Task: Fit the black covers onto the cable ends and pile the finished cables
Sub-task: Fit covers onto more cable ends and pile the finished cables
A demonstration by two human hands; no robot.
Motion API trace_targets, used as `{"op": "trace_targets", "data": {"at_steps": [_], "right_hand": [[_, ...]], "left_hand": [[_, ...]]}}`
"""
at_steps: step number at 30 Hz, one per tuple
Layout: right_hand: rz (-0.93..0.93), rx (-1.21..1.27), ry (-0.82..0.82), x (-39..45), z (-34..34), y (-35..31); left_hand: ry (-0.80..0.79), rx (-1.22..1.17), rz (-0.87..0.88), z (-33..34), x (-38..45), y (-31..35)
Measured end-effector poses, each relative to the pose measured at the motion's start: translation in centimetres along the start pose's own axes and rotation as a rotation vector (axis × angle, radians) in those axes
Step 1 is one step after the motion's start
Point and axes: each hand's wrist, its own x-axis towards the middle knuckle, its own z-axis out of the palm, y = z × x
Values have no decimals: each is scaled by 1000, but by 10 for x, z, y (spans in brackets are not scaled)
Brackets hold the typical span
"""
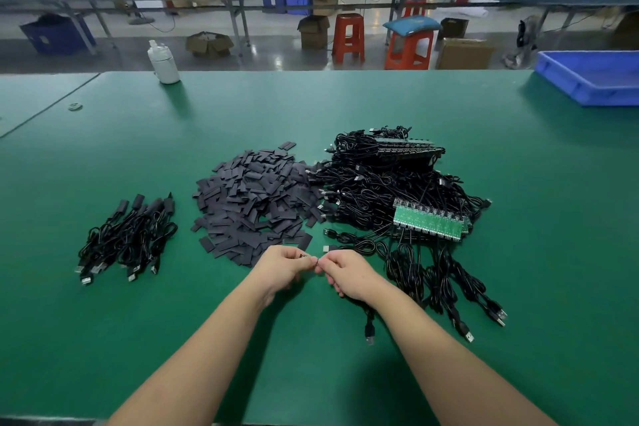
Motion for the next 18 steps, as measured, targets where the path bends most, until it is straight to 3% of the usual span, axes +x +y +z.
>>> {"op": "trace_targets", "data": {"at_steps": [2,7,9,14,18], "right_hand": [[13,-11,2,2,-3,4],[19,55,19,1,-8,17],[17,51,11,0,-5,17],[8,91,-16,-1,-7,15],[-4,125,-24,-3,-7,15]], "left_hand": [[74,76,57,-8,2,2],[649,500,314,-69,16,-5],[763,579,331,-98,21,-18],[836,617,219,-131,22,-50],[767,743,228,-137,17,-68]]}}
